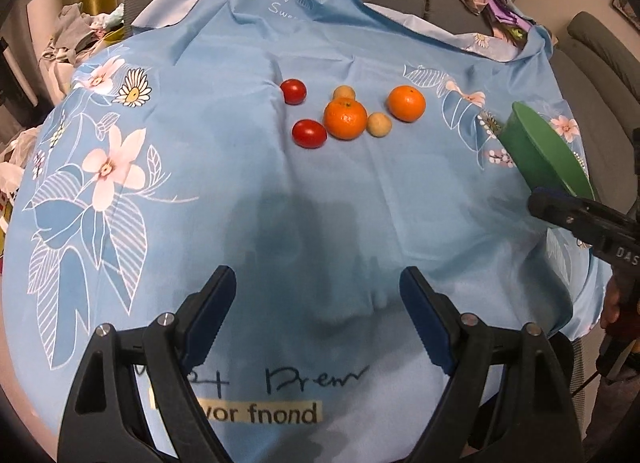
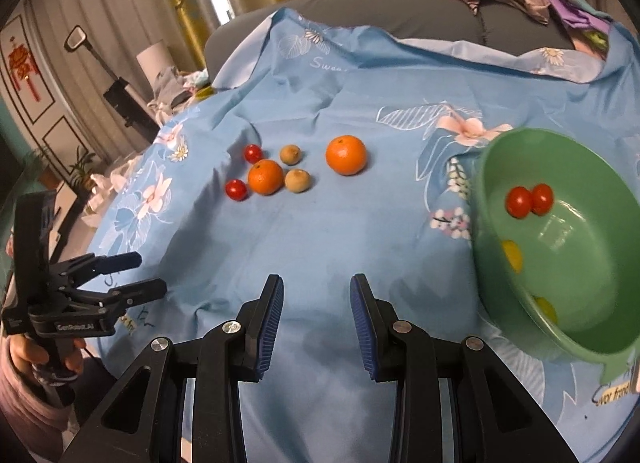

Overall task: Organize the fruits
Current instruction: 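Grasp the large orange with the right gripper while the left gripper grasps another orange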

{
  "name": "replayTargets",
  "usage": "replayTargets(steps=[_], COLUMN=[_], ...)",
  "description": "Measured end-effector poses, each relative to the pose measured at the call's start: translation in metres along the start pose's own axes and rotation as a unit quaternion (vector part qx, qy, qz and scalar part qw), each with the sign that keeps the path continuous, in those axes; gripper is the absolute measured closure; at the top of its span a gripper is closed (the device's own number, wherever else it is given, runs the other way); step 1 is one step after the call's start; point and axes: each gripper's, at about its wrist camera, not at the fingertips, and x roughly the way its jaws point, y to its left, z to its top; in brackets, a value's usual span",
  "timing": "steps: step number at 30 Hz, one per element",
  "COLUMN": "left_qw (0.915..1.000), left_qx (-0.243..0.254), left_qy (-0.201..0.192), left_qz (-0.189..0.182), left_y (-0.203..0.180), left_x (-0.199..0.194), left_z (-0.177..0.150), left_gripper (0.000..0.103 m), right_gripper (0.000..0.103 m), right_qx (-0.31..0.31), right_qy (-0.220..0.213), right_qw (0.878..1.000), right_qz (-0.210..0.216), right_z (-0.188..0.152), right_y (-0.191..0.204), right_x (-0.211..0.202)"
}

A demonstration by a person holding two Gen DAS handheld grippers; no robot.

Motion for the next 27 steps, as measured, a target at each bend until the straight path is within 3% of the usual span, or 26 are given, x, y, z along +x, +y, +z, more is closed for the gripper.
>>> replayTargets(steps=[9, 13, 27], left_qw=[0.9994, 0.9986, 0.9959], left_qx=[0.034, 0.052, 0.089], left_qy=[-0.007, -0.013, 0.001], left_qz=[-0.002, 0.003, 0.017], left_y=[-0.002, -0.008, -0.019], left_x=[0.016, 0.031, 0.085], left_z=[0.031, 0.056, 0.112], left_gripper=[0.019, 0.019, 0.025], right_gripper=[0.068, 0.056, 0.055], right_qx=[-0.003, 0.002, 0.007], right_qy=[0.011, 0.005, 0.012], right_qw=[1.0, 1.0, 0.999], right_qz=[-0.009, -0.023, -0.043], right_z=[0.025, 0.048, 0.1], right_y=[0.0, -0.006, -0.025], right_x=[0.028, 0.043, 0.106])
